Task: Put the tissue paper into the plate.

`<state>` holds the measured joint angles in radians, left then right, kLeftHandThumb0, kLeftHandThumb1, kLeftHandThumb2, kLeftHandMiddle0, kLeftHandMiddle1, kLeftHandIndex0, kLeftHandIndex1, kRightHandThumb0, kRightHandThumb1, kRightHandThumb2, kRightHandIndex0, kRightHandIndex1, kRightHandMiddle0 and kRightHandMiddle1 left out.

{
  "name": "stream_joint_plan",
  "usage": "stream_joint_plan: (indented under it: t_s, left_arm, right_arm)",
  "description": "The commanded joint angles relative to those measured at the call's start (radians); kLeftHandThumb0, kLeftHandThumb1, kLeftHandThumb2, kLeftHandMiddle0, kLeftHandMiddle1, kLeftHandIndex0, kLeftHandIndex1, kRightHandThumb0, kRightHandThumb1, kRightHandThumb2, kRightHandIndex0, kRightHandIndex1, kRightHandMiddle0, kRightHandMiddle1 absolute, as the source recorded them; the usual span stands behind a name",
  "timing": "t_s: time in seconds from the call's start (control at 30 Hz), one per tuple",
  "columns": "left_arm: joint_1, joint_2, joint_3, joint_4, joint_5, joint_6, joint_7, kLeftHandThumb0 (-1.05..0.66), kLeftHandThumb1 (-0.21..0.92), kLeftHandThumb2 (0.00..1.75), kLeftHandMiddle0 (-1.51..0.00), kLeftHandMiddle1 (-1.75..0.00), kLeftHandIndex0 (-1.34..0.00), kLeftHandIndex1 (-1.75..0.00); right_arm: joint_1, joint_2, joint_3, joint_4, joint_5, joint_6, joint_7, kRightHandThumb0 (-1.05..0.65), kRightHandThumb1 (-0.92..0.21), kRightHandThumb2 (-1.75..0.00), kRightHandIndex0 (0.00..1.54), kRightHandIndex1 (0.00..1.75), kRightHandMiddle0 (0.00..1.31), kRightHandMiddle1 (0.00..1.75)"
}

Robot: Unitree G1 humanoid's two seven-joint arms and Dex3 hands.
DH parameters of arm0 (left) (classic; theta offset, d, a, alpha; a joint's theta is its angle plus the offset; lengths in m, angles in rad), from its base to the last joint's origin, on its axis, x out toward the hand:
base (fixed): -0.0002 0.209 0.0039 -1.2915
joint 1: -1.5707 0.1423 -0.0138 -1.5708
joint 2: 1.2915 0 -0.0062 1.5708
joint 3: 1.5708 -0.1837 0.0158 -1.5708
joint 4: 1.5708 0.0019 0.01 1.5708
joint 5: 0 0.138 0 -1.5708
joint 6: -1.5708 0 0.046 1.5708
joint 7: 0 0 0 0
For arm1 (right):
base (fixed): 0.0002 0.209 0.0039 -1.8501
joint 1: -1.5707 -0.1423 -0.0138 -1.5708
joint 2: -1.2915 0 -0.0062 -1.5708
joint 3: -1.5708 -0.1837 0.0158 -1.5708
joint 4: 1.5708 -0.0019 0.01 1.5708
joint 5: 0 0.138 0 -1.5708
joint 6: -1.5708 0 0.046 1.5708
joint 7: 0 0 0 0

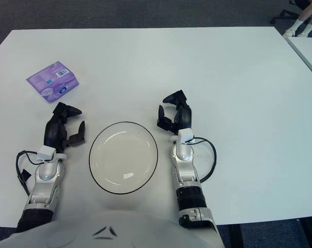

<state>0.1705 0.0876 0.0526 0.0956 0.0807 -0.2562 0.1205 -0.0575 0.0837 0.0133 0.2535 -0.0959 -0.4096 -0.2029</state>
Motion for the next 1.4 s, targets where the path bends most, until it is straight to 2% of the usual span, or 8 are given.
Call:
stream_joint_plan:
  t_s: [0.0,0.43,0.67,0.8,0.97,1.07,1.37]
  left_arm:
    - [0.082,-0.01,-0.005,0.113,0.01,0.041,-0.006,-0.01,0.36,1.22,-0.64,-1.58,-0.37,-1.75]
    - [0.085,-0.01,0.009,0.053,-0.005,0.039,-0.008,-0.01,0.37,1.23,-0.63,-1.61,-0.36,-1.75]
    - [0.105,0.002,0.014,-0.041,0.024,0.022,0.0,-0.01,0.36,1.23,-0.63,-1.62,-0.36,-1.75]
    - [0.125,0.035,0.031,-0.177,0.105,0.031,0.022,-0.01,0.37,1.24,-0.63,-1.64,-0.35,-1.75]
    - [0.107,0.057,0.045,-0.203,0.23,-0.004,0.082,-0.01,0.36,1.27,-0.61,-1.7,-0.33,-1.75]
    - [0.078,0.077,0.053,-0.215,0.316,0.0,0.128,-0.01,0.32,1.33,-0.63,-1.73,-0.35,-1.75]
    - [0.024,0.116,0.068,-0.325,0.547,0.089,0.21,-0.01,0.19,1.49,-0.73,-1.75,-0.45,-1.75]
  right_arm:
    - [0.118,-0.006,-0.009,0.128,-0.001,0.068,0.003,-0.41,-0.55,-1.02,0.64,1.48,0.43,1.75]
    - [0.108,0.002,-0.01,0.145,-0.001,0.063,-0.003,-0.41,-0.53,-1.05,0.62,1.53,0.44,1.75]
    - [0.112,0.004,-0.009,0.143,-0.005,0.058,-0.01,-0.41,-0.55,-1.03,0.62,1.51,0.43,1.75]
    - [0.113,0.004,-0.006,0.144,-0.012,0.05,-0.015,-0.41,-0.55,-1.02,0.62,1.5,0.43,1.75]
    - [0.107,0.001,-0.006,0.15,-0.01,0.061,-0.015,-0.41,-0.55,-1.02,0.63,1.51,0.43,1.75]
    - [0.105,0.001,-0.008,0.151,-0.007,0.072,-0.014,-0.41,-0.55,-1.02,0.63,1.51,0.43,1.75]
    - [0.099,0.004,-0.008,0.161,-0.01,0.052,-0.022,-0.41,-0.56,-1.02,0.62,1.52,0.42,1.75]
